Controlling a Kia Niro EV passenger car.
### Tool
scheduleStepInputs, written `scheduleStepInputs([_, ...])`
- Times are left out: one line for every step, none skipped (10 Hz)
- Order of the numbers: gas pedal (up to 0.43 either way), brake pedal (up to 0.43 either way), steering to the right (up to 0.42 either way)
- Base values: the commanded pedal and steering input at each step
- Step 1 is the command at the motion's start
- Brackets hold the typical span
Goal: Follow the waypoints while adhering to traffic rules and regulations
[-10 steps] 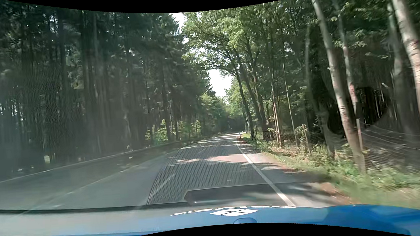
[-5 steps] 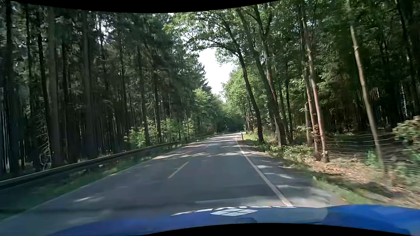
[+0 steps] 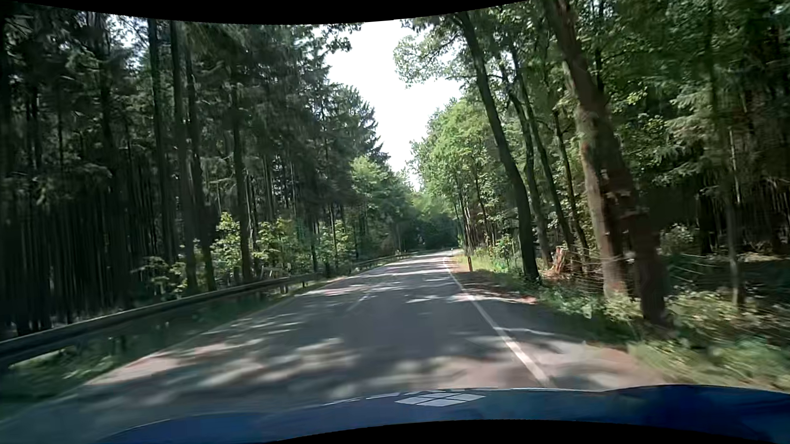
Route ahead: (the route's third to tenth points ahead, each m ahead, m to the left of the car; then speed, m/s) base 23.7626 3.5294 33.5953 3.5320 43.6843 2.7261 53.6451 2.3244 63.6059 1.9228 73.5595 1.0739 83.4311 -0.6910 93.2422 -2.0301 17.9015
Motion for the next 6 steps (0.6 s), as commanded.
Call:
scheduleStepInputs([0.177,0.000,0.006])
scheduleStepInputs([0.177,0.000,0.008])
scheduleStepInputs([0.177,0.000,0.008])
scheduleStepInputs([0.177,0.000,0.008])
scheduleStepInputs([0.177,0.000,0.008])
scheduleStepInputs([0.177,0.000,0.008])
